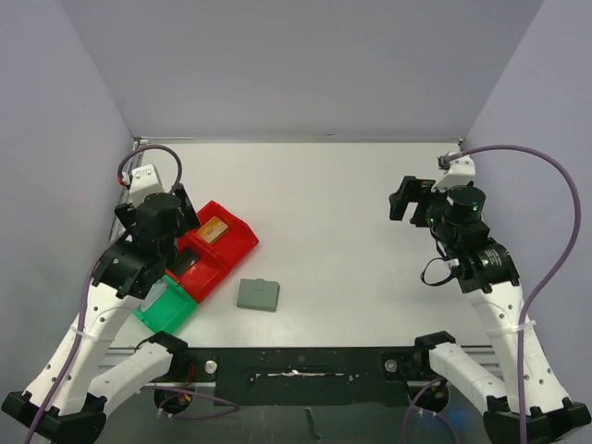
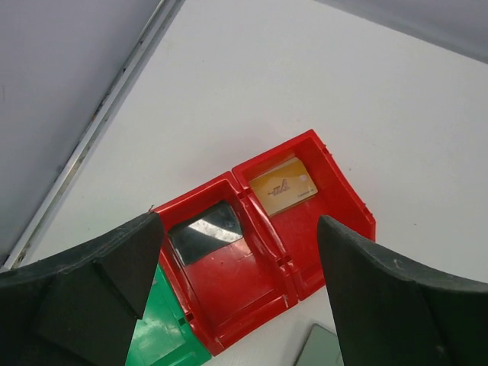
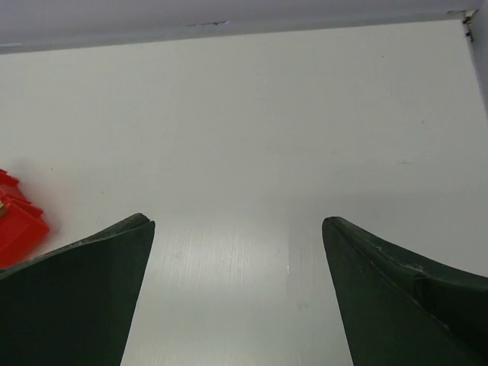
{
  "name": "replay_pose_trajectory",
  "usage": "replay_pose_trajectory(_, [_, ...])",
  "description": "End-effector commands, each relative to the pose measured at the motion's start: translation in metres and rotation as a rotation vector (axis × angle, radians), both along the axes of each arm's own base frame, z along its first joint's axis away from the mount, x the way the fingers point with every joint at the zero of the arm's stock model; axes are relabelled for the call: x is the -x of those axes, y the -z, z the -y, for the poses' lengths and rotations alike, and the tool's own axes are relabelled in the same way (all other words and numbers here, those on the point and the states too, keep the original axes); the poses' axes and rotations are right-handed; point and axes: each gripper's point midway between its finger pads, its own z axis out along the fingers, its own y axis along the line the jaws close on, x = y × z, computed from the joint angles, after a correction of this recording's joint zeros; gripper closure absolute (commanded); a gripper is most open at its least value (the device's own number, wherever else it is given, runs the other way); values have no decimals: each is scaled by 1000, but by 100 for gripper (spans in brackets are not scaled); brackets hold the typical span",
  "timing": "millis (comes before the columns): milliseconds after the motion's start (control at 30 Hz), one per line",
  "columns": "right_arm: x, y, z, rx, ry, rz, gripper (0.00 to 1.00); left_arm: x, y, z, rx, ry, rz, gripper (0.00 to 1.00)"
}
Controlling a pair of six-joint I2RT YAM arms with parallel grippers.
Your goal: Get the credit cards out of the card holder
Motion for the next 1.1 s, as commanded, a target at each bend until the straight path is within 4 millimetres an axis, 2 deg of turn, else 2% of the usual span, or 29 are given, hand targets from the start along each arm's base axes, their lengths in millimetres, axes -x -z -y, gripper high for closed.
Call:
replay_pose_trajectory(0, [-15,17,-32,-88,-122,-45,2,-9,-1,-6,44,-12,48,18])
replay_pose_trajectory(133, [-25,49,-61,-123,-210,-147,2,-11,18,-8,107,-13,25,17])
replay_pose_trajectory(167, [-27,57,-71,-129,-237,-174,2,-9,23,-9,133,-28,21,13])
replay_pose_trajectory(333, [-28,99,-124,-136,-368,-322,2,-11,41,0,264,9,52,7])
replay_pose_trajectory(600, [-5,163,-206,-116,-532,-534,2,-4,89,9,403,-51,-131,5])
replay_pose_trajectory(733, [8,181,-233,-106,-587,-594,2,-8,106,15,459,-74,-174,7])
replay_pose_trajectory(833, [14,187,-247,-98,-605,-616,2,-14,116,22,502,-74,-199,15])
replay_pose_trajectory(1067, [19,186,-257,-96,-605,-621,2,-29,145,21,526,-159,-246,29])
